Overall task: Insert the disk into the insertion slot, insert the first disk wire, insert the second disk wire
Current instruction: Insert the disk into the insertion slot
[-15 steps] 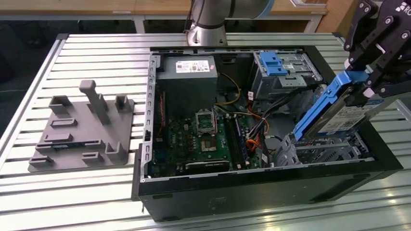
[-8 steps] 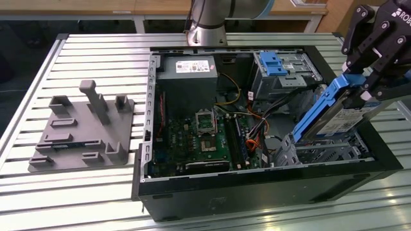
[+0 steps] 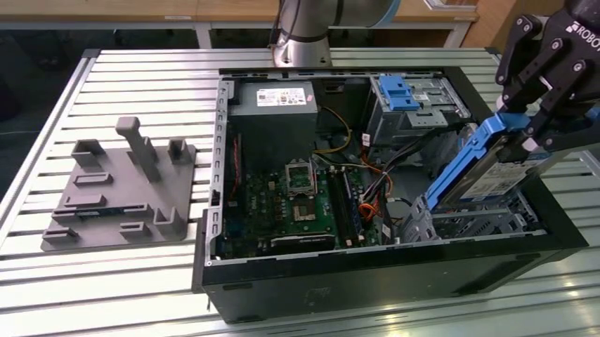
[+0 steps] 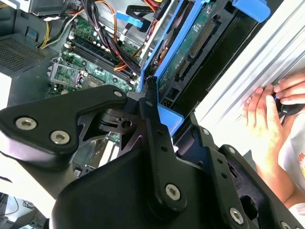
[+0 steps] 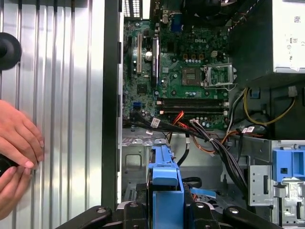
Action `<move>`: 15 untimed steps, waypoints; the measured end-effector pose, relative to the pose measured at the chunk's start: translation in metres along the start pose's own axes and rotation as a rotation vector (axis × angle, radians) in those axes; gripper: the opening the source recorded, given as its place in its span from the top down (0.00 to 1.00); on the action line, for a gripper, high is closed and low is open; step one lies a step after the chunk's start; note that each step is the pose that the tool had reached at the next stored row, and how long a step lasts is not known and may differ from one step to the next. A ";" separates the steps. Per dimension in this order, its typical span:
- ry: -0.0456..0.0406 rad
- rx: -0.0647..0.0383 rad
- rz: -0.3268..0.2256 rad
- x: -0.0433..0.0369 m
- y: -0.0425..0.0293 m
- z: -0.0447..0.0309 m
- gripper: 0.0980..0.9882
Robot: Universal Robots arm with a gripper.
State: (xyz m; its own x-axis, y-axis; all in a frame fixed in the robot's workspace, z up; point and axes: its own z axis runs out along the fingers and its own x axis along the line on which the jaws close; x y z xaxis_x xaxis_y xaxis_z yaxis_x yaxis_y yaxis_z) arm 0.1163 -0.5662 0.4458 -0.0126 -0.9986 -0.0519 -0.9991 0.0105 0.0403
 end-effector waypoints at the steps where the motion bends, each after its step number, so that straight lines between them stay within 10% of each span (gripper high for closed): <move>1: 0.0000 0.000 0.000 0.0000 -0.0001 0.0007 0.70; 15: -0.0002 -0.003 0.000 0.0009 -0.0014 0.0154 0.70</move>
State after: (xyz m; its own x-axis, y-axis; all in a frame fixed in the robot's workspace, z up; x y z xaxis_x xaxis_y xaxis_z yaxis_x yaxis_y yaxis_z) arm 0.1171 -0.5663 0.4304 -0.0128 -0.9986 -0.0520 -0.9990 0.0106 0.0432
